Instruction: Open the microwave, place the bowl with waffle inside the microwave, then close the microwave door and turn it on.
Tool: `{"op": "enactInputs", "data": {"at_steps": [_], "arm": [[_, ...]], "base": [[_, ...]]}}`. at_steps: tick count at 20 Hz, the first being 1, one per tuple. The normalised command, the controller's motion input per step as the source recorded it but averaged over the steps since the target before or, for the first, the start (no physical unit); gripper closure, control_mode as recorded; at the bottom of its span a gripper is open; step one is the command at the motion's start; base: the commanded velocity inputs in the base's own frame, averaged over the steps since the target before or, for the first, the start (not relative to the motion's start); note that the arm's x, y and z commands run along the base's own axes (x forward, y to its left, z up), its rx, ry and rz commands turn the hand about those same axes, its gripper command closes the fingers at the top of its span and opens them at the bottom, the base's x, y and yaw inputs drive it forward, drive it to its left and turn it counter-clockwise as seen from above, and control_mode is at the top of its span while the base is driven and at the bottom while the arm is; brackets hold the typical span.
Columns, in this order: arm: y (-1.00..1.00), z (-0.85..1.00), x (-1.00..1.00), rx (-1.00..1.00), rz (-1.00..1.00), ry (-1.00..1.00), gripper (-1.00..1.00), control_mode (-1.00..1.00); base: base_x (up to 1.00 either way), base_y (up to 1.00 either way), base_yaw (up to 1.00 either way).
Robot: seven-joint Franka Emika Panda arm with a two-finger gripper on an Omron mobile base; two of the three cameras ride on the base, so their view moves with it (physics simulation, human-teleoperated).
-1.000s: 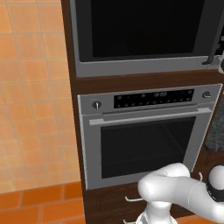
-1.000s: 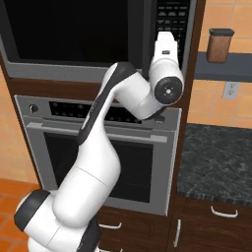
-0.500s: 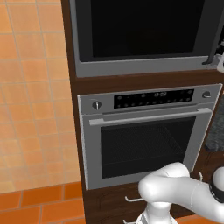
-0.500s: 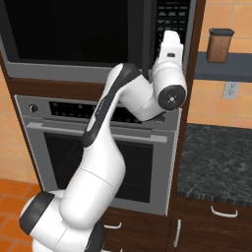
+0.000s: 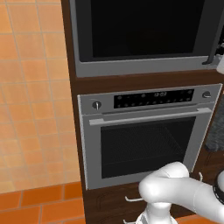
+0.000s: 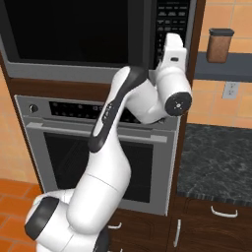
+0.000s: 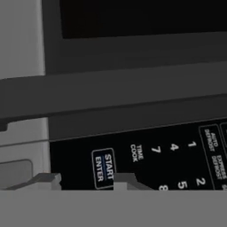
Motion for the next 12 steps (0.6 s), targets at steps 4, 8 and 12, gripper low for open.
{"op": "enactInputs", "data": {"at_steps": [4, 8, 12], "arm": [[0.05, -0.04, 0.14, 0.00, 0.20, -0.05, 1.00, -1.00], [0.14, 0.00, 0.09, 0.00, 0.22, -0.03, 1.00, -1.00], [0.36, 0.10, 0.13, 0.00, 0.15, -0.06, 1.00, -1.00]], "base": [[0.00, 0.00, 0.00], [0.00, 0.00, 0.00], [0.00, 0.00, 0.00]]}}
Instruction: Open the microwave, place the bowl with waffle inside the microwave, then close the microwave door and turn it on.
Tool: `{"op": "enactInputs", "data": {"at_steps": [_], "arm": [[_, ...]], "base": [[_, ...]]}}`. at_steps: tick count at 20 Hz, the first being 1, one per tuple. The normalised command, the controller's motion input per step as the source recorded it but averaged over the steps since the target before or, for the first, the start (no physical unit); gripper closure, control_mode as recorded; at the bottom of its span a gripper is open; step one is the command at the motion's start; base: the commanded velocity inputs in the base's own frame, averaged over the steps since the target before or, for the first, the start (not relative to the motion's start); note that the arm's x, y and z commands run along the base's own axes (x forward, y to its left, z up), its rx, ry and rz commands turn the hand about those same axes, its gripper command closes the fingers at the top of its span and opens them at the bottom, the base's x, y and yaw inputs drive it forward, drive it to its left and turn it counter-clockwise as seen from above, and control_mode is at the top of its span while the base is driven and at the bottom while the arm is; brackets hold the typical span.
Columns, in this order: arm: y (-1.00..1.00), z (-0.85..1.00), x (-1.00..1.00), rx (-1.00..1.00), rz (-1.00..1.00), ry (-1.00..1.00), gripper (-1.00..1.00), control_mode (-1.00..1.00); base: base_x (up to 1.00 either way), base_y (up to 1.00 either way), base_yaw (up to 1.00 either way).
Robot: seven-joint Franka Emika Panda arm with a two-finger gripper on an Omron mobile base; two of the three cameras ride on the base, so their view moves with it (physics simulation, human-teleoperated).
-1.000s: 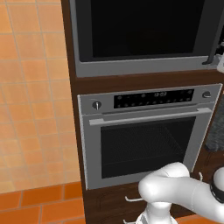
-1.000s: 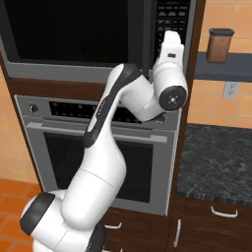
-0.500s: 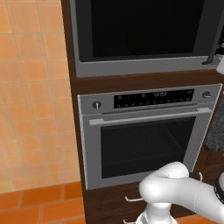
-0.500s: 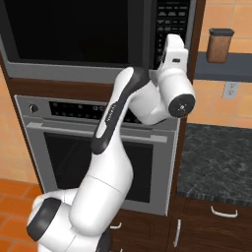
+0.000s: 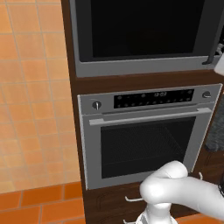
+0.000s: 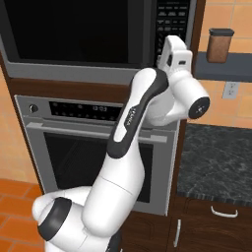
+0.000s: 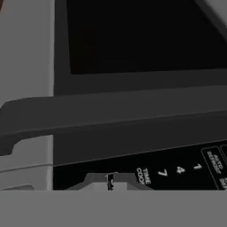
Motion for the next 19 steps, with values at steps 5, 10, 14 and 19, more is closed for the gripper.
{"op": "enactInputs", "data": {"at_steps": [5, 10, 14, 19], "arm": [[0.15, 0.04, 0.47, -0.02, 0.04, -0.03, 1.00, -1.00], [-0.18, -0.16, 0.47, 0.00, 0.00, 0.00, 1.00, -1.00], [-0.02, -0.19, -0.05, 0.00, 0.00, -0.06, 1.00, -1.00], [0.00, -0.07, -0.98, 0.00, 0.00, -0.12, 1.00, -1.00]], "base": [[0.00, 0.00, 0.00], [0.00, 0.00, 0.00], [0.00, 0.00, 0.00], [0.00, 0.00, 0.00]]}}
